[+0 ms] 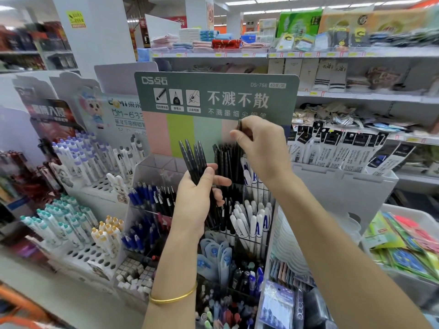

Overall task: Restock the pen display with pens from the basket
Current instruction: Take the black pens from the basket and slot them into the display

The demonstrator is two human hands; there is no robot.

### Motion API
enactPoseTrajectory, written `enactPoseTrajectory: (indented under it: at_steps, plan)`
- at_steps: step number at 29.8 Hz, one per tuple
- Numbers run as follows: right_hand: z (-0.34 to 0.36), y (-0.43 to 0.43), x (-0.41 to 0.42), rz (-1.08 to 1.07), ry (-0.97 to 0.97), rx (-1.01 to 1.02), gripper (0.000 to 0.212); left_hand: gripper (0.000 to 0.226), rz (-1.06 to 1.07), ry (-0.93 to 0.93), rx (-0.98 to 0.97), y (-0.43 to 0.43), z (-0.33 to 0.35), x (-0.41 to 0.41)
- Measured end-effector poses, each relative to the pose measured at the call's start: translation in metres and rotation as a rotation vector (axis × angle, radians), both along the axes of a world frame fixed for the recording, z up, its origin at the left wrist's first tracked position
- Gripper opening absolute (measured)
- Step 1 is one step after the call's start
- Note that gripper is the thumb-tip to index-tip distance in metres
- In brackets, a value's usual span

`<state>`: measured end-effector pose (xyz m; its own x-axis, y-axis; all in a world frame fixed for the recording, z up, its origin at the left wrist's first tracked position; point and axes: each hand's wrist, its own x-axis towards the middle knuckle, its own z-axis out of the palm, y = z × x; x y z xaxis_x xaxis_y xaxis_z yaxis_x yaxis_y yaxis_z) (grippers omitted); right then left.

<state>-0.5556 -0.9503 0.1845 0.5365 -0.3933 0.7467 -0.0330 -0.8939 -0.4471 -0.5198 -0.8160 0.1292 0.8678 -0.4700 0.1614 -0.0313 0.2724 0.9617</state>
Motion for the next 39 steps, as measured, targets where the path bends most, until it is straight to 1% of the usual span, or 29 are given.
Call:
enactPoseTrajectory:
  at_steps: [2,7,10,11,13,15,16,17,20,21,23,25,27,29,30,33,35,37,39]
  plan:
    - [-0.002,0.002,0.0,-0.045,0.082,-0.007,0.018,0.017,-0.009,0.015,-0.006,0.001,0.001,0.0]
    - [0.0,0.005,-0.001,-0.134,0.294,-0.108,0.025,0.018,-0.041,0.03,-0.025,0.002,0.004,-0.001]
    - [0.008,0.003,-0.002,-0.149,0.458,-0.095,0.044,0.017,-0.058,0.04,-0.032,0.003,0.005,-0.002]
    - [0.009,0.002,-0.003,-0.132,0.479,-0.066,0.046,0.016,-0.065,0.047,-0.037,0.004,0.005,-0.002]
    - [0.008,-0.001,-0.004,-0.072,0.427,0.026,0.039,0.015,-0.08,0.06,-0.048,0.005,0.005,-0.002]
    - [0.007,-0.003,-0.005,-0.021,0.318,0.131,0.027,0.015,-0.093,0.07,-0.062,0.004,0.005,-0.002]
    - [0.007,-0.002,-0.006,-0.023,0.296,0.142,0.023,0.015,-0.099,0.073,-0.069,0.004,0.005,-0.003]
    - [0.006,-0.002,-0.005,-0.042,0.315,0.116,0.021,0.015,-0.105,0.076,-0.075,0.003,0.006,-0.003]
    - [0.002,0.0,-0.004,-0.12,0.492,-0.039,0.018,0.017,-0.124,0.076,-0.078,0.001,0.007,-0.004]
    - [0.001,0.0,-0.004,-0.13,0.514,-0.056,0.017,0.017,-0.129,0.072,-0.073,0.001,0.007,-0.005]
    - [-0.001,0.0,-0.005,-0.126,0.429,-0.029,0.017,0.018,-0.143,0.064,-0.067,0.001,0.007,-0.005]
    - [0.004,0.003,-0.008,-0.094,0.265,0.026,0.016,0.019,-0.157,0.054,-0.068,0.002,0.007,-0.004]
    - [0.012,0.009,-0.013,0.001,0.192,0.067,0.023,0.019,-0.177,0.041,-0.071,0.003,0.008,-0.005]
    - [0.02,0.015,-0.019,0.135,0.215,0.075,0.029,0.02,-0.202,0.026,-0.077,0.002,0.01,-0.006]
    - [0.021,0.017,-0.02,0.186,0.241,0.073,0.026,0.02,-0.21,0.02,-0.079,0.002,0.01,-0.007]
    - [0.022,0.015,-0.019,0.223,0.249,0.128,0.014,0.022,-0.224,0.026,-0.081,0.001,0.011,-0.008]
    - [0.023,0.013,-0.017,0.238,0.24,0.192,0.013,0.022,-0.214,0.021,-0.077,0.001,0.011,-0.008]
    - [0.023,0.015,-0.017,0.272,0.302,0.23,0.015,0.022,-0.17,-0.033,-0.057,0.0,0.01,-0.007]
    - [0.021,0.018,-0.017,0.325,0.299,0.293,0.012,0.022,-0.154,-0.066,-0.051,-0.001,0.011,-0.007]
